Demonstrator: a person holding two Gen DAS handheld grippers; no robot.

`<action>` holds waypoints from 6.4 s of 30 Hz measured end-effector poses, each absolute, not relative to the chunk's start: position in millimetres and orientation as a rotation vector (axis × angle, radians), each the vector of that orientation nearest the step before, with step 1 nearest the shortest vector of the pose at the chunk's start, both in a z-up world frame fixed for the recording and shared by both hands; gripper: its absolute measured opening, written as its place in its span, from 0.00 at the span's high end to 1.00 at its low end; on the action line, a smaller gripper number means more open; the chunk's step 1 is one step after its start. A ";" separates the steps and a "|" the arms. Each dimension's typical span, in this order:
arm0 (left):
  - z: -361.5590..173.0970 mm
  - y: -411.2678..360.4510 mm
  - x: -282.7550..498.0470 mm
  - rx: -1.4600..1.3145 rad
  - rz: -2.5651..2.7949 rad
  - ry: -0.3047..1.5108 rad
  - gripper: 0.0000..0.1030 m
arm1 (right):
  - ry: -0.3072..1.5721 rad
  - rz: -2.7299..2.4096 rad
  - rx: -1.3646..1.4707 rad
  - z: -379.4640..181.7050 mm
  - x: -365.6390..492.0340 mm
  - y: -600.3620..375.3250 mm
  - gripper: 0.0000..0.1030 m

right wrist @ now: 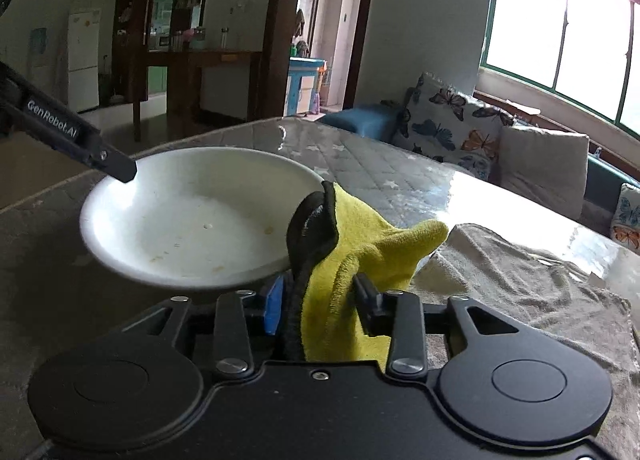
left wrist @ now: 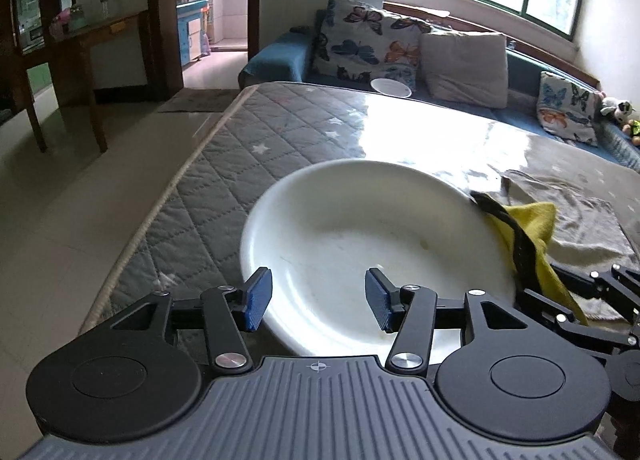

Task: Clean bowl

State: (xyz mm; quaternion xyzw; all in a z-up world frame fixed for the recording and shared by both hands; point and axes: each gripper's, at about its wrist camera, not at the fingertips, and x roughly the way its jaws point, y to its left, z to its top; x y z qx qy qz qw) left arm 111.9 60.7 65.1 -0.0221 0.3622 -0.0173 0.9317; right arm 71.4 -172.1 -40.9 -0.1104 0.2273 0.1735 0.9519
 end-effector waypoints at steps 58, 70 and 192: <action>8.7 26.8 8.9 -0.104 0.020 0.868 0.22 | 0.519 0.153 0.012 -14.8 -3.8 -161.1 0.00; 4.5 16.2 7.4 -0.049 0.020 0.877 0.15 | 0.573 0.137 -0.001 -23.1 -1.6 -164.2 0.00; 1.1 5.0 -5.7 0.019 -0.003 0.961 0.01 | 0.642 0.118 -0.024 -23.8 -7.6 -173.0 0.00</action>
